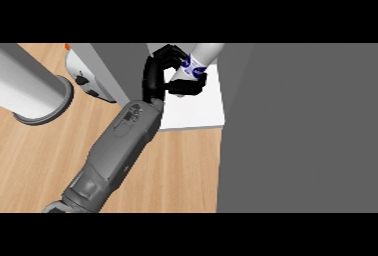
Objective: Pick up the bottled water, place it into the cabinet and close the cabinet
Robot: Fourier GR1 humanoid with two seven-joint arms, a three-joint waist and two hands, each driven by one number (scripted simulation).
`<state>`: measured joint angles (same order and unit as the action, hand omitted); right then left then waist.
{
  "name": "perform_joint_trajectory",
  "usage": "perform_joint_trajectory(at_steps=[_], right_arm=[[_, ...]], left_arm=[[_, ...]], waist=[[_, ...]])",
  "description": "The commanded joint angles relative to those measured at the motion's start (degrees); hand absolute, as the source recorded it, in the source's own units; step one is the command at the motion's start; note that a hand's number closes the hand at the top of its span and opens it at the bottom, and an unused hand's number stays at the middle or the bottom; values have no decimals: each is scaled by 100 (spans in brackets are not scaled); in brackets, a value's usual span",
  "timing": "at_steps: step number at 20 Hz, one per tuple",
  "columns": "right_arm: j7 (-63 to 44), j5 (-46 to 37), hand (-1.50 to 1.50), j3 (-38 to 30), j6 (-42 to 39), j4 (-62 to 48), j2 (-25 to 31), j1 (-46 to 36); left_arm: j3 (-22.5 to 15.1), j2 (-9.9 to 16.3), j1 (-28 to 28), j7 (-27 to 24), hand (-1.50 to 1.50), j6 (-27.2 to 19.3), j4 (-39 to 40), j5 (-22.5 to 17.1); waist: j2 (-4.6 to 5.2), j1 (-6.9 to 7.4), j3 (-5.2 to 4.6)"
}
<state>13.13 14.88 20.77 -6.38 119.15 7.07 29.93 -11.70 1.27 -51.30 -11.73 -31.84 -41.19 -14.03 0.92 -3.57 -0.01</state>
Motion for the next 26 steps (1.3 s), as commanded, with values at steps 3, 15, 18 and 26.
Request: perform_joint_trajectory(at_steps=[3,15,18,26], right_arm=[[-209,-204,-150,327,210,260,-90,154],[215,69,-150,-89,-88,-233,8,-116],[163,43,-150,50,-103,-44,48,33],[149,68,-150,74,-179,76,170,152]], left_arm=[[412,244,-705,-749,150,285,1550,152],[481,169,-1201,-1365,-150,-660,3074,659],[571,502,-1348,-1308,-150,-495,3252,632],[754,388,-1429,-1332,-150,-636,3532,550]], waist=[[48,-48,-9],[73,-64,-2],[94,-136,-5],[89,-139,-6]])
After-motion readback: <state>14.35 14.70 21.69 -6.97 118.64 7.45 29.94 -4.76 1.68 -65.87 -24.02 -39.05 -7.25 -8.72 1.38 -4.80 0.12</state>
